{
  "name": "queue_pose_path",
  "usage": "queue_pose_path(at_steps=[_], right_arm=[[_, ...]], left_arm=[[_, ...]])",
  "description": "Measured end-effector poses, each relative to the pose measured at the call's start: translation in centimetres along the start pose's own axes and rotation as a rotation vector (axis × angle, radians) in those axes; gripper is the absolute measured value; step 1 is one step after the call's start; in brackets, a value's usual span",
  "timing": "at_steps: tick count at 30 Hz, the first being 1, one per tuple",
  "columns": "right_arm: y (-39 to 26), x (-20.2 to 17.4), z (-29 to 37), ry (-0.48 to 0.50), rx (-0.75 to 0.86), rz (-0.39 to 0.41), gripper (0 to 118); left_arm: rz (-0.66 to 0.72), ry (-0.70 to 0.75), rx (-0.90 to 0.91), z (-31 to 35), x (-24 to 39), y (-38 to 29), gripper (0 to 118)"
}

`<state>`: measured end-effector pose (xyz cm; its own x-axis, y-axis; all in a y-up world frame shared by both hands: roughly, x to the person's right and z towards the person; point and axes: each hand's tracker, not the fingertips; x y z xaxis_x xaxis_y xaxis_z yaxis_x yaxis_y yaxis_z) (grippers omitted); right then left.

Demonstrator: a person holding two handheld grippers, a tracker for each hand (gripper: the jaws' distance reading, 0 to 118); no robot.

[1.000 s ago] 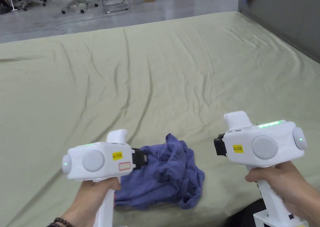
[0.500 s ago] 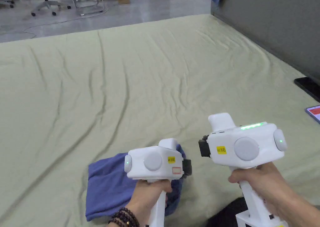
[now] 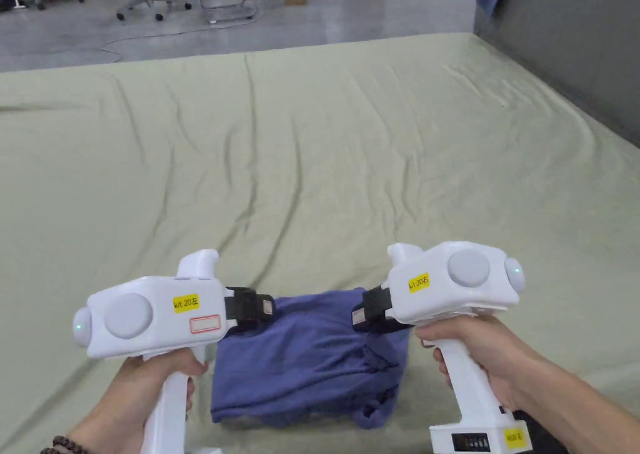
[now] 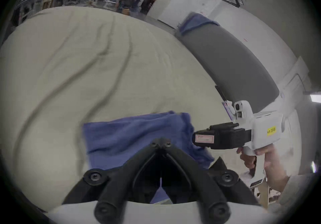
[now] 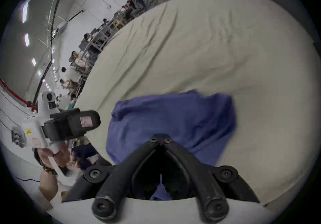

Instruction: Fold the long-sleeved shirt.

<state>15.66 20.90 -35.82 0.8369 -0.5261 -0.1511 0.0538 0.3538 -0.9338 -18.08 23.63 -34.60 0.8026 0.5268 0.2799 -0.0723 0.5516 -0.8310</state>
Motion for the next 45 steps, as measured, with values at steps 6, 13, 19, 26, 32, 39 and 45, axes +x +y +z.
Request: queue_pose_path(at_steps=[6,13,19,26,32,39,45], right_arm=[[-0.8,1.1,-2.3,-0.106,-0.057,-0.008,0],[-2.6,6.8,-1.6,-0.022,-0.01,-0.152,0],[-2.2,6.5,-2.3,-0.03,-0.022,-0.138,0],[-2.2,5.4,-2.3,-0.076,-0.021,-0.097,0],[-1.1,0.6,-1.0,-0.179,0.044,-0.013,0],[1.1,-12.6,-2.4,-0.217,0.329,0.28,0],[1.9,-25.6,-10.1,-0.226,0.527,0.508,0]], left_arm=[[0.102,-0.005,-0.027,1.3,-4.6,-2.2,25],[0.192,-0.063,-0.044,-0.1,-6.6,-3.5,112],[0.337,-0.189,-0.1,-4.3,-8.7,-3.3,110],[0.235,-0.107,-0.113,-7.0,-6.0,-3.2,7],[0.169,-0.073,-0.016,-3.9,-5.4,-1.6,6],[0.095,-0.051,0.04,3.9,-10.7,1.4,6],[0.102,0.09,0.138,15.5,-23.1,3.7,6]])
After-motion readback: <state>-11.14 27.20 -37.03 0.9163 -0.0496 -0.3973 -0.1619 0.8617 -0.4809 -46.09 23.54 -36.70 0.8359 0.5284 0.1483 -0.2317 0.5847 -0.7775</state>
